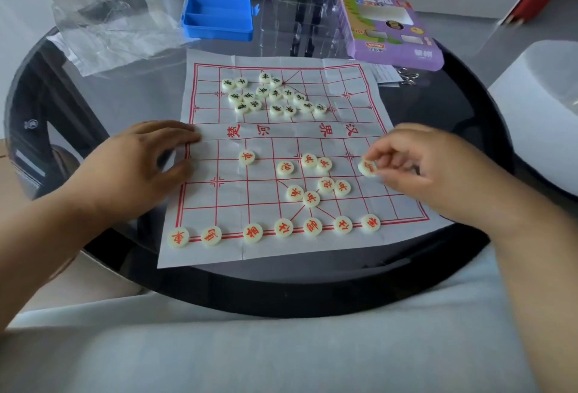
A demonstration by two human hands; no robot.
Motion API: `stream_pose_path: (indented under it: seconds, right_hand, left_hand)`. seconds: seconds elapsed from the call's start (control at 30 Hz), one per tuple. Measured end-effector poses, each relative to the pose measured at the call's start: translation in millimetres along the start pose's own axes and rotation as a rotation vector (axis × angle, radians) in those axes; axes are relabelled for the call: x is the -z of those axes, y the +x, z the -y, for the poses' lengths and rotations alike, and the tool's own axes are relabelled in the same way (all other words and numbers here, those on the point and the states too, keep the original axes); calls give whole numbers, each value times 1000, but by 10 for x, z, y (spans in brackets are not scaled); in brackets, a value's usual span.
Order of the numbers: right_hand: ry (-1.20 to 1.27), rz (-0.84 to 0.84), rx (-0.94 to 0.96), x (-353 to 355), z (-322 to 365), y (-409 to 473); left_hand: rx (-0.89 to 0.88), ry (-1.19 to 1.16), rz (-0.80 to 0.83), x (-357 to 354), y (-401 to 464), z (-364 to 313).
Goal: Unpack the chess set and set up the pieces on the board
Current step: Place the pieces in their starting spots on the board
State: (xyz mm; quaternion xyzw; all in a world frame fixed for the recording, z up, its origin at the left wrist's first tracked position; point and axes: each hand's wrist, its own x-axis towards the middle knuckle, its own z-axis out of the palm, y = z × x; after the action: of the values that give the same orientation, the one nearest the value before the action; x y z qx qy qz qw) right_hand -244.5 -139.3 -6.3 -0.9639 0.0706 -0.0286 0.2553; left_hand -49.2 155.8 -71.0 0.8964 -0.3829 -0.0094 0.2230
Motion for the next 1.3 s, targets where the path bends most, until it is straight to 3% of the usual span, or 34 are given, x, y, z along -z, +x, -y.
stream_pose_path:
  seconds: [0.27,0.83,1.0,1.3]
  right_hand:
    - [30,-7,-89,-77,-266,-490]
    - [-113,-6,-134,-68,-245,-460]
    - [-75,-73,32,-14,220,-76]
    - [-128,119,184,-571,738,901]
  left_hand:
    - [-13,-15,13,-3,8,42]
    - [-9,2,-16,6,-18,1]
    - [2,25,-23,15,-21,-22]
    - [18,-9,-29,18,-15,-31]
